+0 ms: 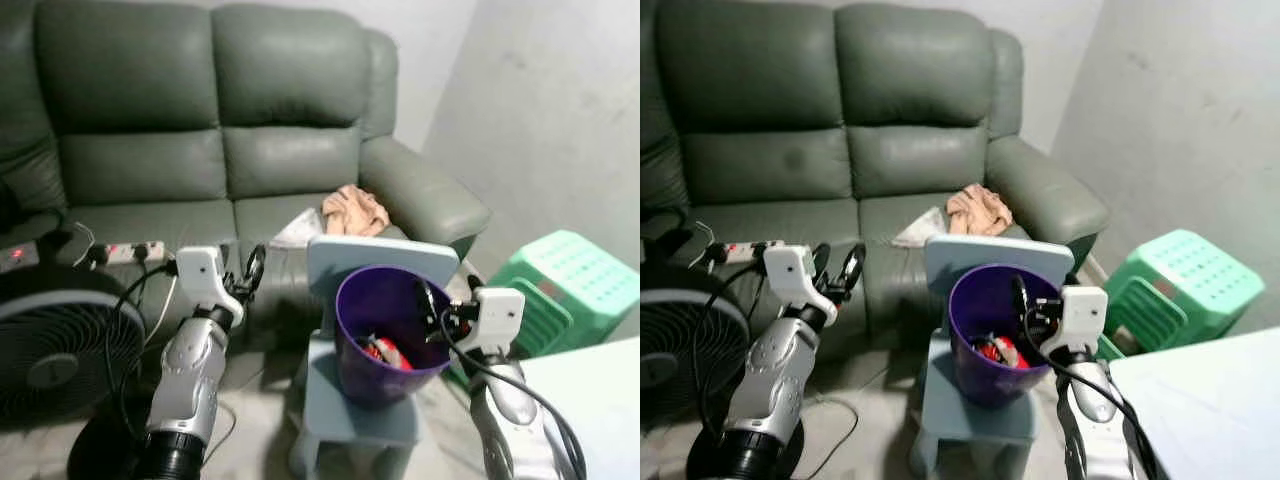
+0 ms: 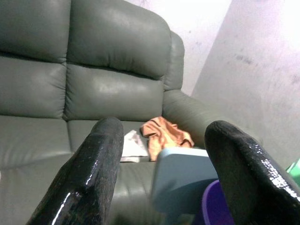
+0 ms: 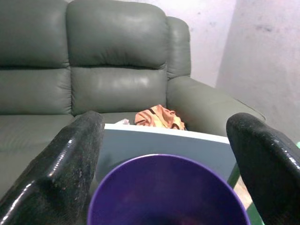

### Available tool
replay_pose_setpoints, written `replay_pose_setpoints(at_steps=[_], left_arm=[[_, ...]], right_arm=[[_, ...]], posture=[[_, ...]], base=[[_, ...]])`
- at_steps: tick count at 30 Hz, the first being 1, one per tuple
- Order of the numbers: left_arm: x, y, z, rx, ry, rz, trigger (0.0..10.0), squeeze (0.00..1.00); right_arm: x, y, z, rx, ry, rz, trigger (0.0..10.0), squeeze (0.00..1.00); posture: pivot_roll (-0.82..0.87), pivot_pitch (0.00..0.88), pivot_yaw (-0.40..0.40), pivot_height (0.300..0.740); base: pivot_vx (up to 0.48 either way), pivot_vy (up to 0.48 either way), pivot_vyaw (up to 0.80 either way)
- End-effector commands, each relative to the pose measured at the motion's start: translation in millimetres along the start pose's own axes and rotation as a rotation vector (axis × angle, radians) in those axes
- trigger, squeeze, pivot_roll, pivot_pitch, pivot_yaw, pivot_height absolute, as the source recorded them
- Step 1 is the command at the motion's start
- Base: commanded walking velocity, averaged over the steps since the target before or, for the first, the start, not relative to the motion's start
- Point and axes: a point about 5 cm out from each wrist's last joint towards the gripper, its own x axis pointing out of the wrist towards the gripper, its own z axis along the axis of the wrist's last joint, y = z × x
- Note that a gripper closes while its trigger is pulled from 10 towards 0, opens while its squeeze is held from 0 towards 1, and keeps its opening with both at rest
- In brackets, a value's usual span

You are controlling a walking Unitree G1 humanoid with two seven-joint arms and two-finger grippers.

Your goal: Picking trash to rubbish bin

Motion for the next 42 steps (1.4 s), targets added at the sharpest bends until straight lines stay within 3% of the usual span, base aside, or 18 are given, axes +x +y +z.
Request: replay_pose_setpoints(at_steps=[1,16,20,42], left_arm=[[3.4,-9.3,0.9,-0.004,-0.005,-0.022,10.0,0.0],[2.3,-10.8,3.4,0.023,-0.025,-0.05,10.0,0.0],[2.9,-11.7,7.4,-0.029,-0.055,-0.043,10.0,0.0],[3.2,-10.0,4.9,-0.001,-0.026,-0.026,10.0,0.0]], right_arm=[[0.9,-7.6,4.0,-0.015,-0.005,-0.014,10.0,0.0],[0.6,-8.1,4.6,-0.02,-0.001,-0.016,10.0,0.0],[0.6,-8.2,4.6,-0.021,-0.001,-0.017,10.0,0.0],[-0.6,-10.1,3.9,-0.022,0.007,-0.028,10.0,0.0]], posture=[[-0.02,0.0,-0.092,0.74],[-0.02,0.0,-0.093,0.74],[-0.03,0.0,-0.092,0.74],[-0.03,0.0,-0.091,0.74]], base=[[0.0,0.0,-0.7],[0.0,-0.064,-0.71],[0.0,-0.12,-0.71],[0.0,0.0,-0.71]])
